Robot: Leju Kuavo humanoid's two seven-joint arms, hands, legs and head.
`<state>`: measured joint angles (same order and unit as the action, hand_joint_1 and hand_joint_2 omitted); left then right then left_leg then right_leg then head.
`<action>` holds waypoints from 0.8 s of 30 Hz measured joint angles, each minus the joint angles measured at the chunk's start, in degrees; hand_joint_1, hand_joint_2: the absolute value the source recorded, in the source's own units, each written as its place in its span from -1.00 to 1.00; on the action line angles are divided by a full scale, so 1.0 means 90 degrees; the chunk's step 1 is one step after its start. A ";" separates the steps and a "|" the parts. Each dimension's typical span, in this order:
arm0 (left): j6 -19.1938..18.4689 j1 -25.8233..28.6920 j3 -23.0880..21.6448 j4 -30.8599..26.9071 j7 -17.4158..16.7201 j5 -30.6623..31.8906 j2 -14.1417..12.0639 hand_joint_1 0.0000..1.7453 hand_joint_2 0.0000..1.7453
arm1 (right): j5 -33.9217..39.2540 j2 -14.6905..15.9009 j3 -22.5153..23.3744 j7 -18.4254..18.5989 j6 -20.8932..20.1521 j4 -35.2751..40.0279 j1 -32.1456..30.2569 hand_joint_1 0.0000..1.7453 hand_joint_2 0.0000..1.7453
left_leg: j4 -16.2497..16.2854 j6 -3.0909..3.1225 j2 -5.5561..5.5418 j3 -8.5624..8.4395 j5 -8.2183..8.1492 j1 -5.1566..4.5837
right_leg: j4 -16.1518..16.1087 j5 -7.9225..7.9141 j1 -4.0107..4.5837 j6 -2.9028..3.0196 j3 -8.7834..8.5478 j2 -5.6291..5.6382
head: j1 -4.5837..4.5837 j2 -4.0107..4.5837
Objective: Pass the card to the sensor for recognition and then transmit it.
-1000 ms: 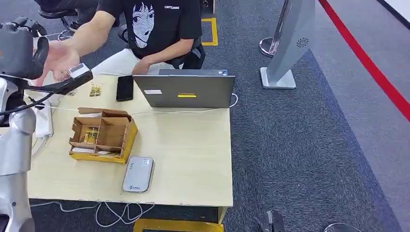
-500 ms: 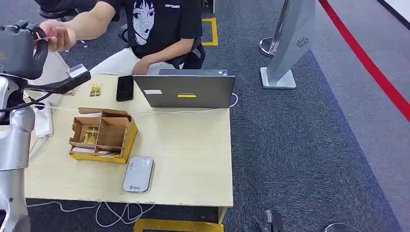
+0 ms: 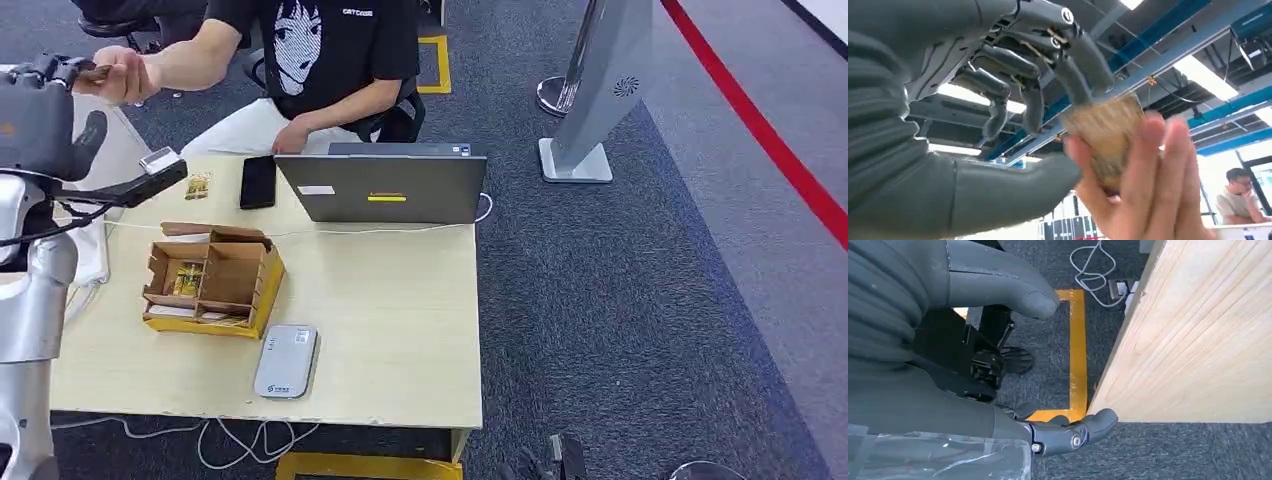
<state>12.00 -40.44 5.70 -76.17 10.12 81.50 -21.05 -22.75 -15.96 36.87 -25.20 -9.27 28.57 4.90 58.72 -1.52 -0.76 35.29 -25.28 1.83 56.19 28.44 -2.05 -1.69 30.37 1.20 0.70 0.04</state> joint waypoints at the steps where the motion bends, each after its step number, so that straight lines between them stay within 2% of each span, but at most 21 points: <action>1: 0.0015 0.0049 0.0000 0.0000 0.0017 0.0000 0.0000 -1.00 1.00 | 0.0002 0.0000 0.0000 0.0000 0.0000 0.0000 0.0000 -1.00 1.00 | 0.0000 0.0000 0.0000 0.0000 0.0000 0.0000 | 0.0000 0.0000 0.0000 0.0000 0.0000 -0.0001 | -0.0002 0.0000; 4: 0.0101 0.0192 0.0002 -0.0012 0.0019 -0.0039 0.0005 -1.00 1.00 | 0.0007 0.0002 0.0002 0.0012 -0.0002 0.0002 -0.0002 -1.00 1.00 | 0.0000 0.0000 0.0000 -0.0001 0.0001 0.0001 | 0.0001 -0.0001 0.0001 0.0000 0.0000 0.0000 | 0.0000 0.0000; 7: 0.0543 0.0525 0.0106 -0.0293 0.0072 -0.0324 0.0063 -1.00 1.00 | 0.0017 0.0002 0.0007 0.0061 -0.0027 0.0024 -0.0012 -1.00 1.00 | 0.0000 0.0000 0.0002 -0.0002 0.0001 0.0000 | 0.0001 -0.0001 0.0000 0.0001 -0.0001 0.0002 | 0.0000 0.0000; 9: 0.0865 0.0945 0.0294 -0.0749 0.0282 -0.0856 0.0275 -1.00 1.00 | 0.0024 0.0002 0.0041 0.0102 -0.0112 0.0075 -0.0036 -1.00 1.00 | 0.0000 0.0000 0.0001 -0.0002 0.0000 -0.0005 | -0.0001 0.0000 -0.0005 -0.0001 -0.0001 0.0001 | 0.0003 0.0000; 11: 0.1083 0.1519 0.0569 -0.1432 0.0583 -0.1453 0.0717 -1.00 1.00 | 0.0019 0.0002 0.0105 0.0117 -0.0204 0.0168 -0.0084 -1.00 1.00 | 0.0000 0.0004 0.0001 0.0001 -0.0004 -0.0011 | -0.0004 0.0004 -0.0013 -0.0004 -0.0002 0.0002 | -0.0002 0.0000; 12: 0.1120 0.1796 0.0708 -0.1781 0.0773 -0.1902 0.0912 -1.00 -1.00 | 0.0012 0.0000 0.0141 0.0131 -0.0228 0.0214 -0.0112 -1.00 1.00 | 0.0000 0.0007 0.0003 0.0001 -0.0007 -0.0012 | -0.0005 0.0004 -0.0013 -0.0004 -0.0002 0.0003 | -0.0005 0.0000; 14: 0.1056 0.2444 0.1018 -0.2464 0.1383 -0.3418 0.1383 -1.00 -1.00 | -0.0010 -0.0027 0.0287 0.0170 -0.0292 0.0352 -0.0182 -1.00 1.00 | -0.0002 0.0006 0.0016 0.0000 -0.0027 -0.0025 | -0.0007 0.0008 -0.0021 -0.0008 -0.0004 0.0018 | -0.0007 0.0000; 15: 0.0849 0.2840 0.1242 -0.2831 0.1809 -0.4537 0.1743 -1.00 1.00 | -0.0024 -0.0039 0.0382 0.0192 -0.0352 0.0437 -0.0235 -1.00 1.00 | -0.0002 0.0013 0.0025 -0.0008 -0.0035 -0.0031 | -0.0009 0.0013 -0.0027 -0.0010 -0.0007 0.0024 | -0.0007 0.0000; 16: 0.0476 0.3294 0.1541 -0.3156 0.2297 -0.5805 0.2073 -1.00 1.00 | -0.0044 -0.0049 0.0491 0.0189 -0.0425 0.0527 -0.0300 -1.00 1.00 | -0.0002 0.0015 0.0037 -0.0020 -0.0045 -0.0037 | -0.0009 0.0026 -0.0036 -0.0021 -0.0008 0.0037 | -0.0010 0.0000; 17: -0.0102 0.3778 0.1988 -0.3447 0.2829 -0.7087 0.2449 -1.00 1.00 | 0.0003 -0.0061 0.0615 0.0158 -0.0479 0.0615 -0.0396 -1.00 1.00 | -0.0002 0.0014 0.0047 -0.0027 -0.0058 -0.0041 | -0.0009 0.0034 -0.0039 -0.0019 -0.0011 0.0042 | -0.0007 0.0000; 18: -0.0689 0.4121 0.2481 -0.3652 0.3141 -0.8041 0.2728 -1.00 1.00 | 0.0120 -0.0066 0.0687 0.0109 -0.0493 0.0687 -0.0515 -1.00 1.00 | -0.0002 0.0016 0.0046 -0.0025 -0.0061 -0.0037 | -0.0010 0.0040 -0.0036 -0.0017 -0.0010 0.0037 | -0.0002 0.0000; 19: -0.1143 0.4341 0.2907 -0.3726 0.3245 -0.8590 0.3015 -1.00 -1.00 | 0.0299 -0.0075 0.0702 0.0100 -0.0508 0.0738 -0.0640 -1.00 1.00 | -0.0002 0.0018 0.0036 -0.0021 -0.0062 -0.0036 | -0.0012 0.0047 -0.0035 -0.0024 -0.0012 0.0022 | -0.0014 0.0000; 21: -0.2028 0.4655 0.3851 -0.3531 0.3298 -0.9246 0.3392 -1.00 -1.00 | 0.1112 -0.0092 0.0702 0.0182 -0.0605 0.0826 -0.0874 -1.00 1.00 | -0.0006 0.0019 0.0009 -0.0026 -0.0068 -0.0042 | -0.0013 0.0065 -0.0039 -0.0027 -0.0019 0.0000 | -0.0002 0.0000; 23: -0.2991 0.4710 0.4856 -0.2559 0.3208 -0.9798 0.3572 -1.00 -1.00 | 0.2127 -0.0124 0.0483 0.0409 -0.0456 0.1115 -0.1177 -1.00 1.00 | -0.0011 0.0019 0.0003 -0.0040 -0.0072 -0.0042 | -0.0012 0.0084 -0.0038 -0.0019 -0.0027 -0.0008 | -0.0012 0.0000; 24: -0.3228 0.4695 0.5316 -0.1989 0.3213 -0.9870 0.3585 -1.00 1.00 | 0.2481 -0.0136 0.0279 0.0520 -0.0369 0.1307 -0.1332 -1.00 1.00 | -0.0017 0.0015 0.0012 -0.0043 -0.0075 -0.0041 | -0.0010 0.0085 -0.0037 -0.0015 -0.0025 0.0000 | -0.0019 0.0002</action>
<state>-17.05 1.82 53.55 -94.07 39.04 -7.32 11.21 -0.43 -17.18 39.38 -20.52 -12.59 40.33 -7.09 58.56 -1.39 -0.65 34.91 -25.96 1.47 56.11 29.21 -2.38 -1.82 30.14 1.19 0.52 0.07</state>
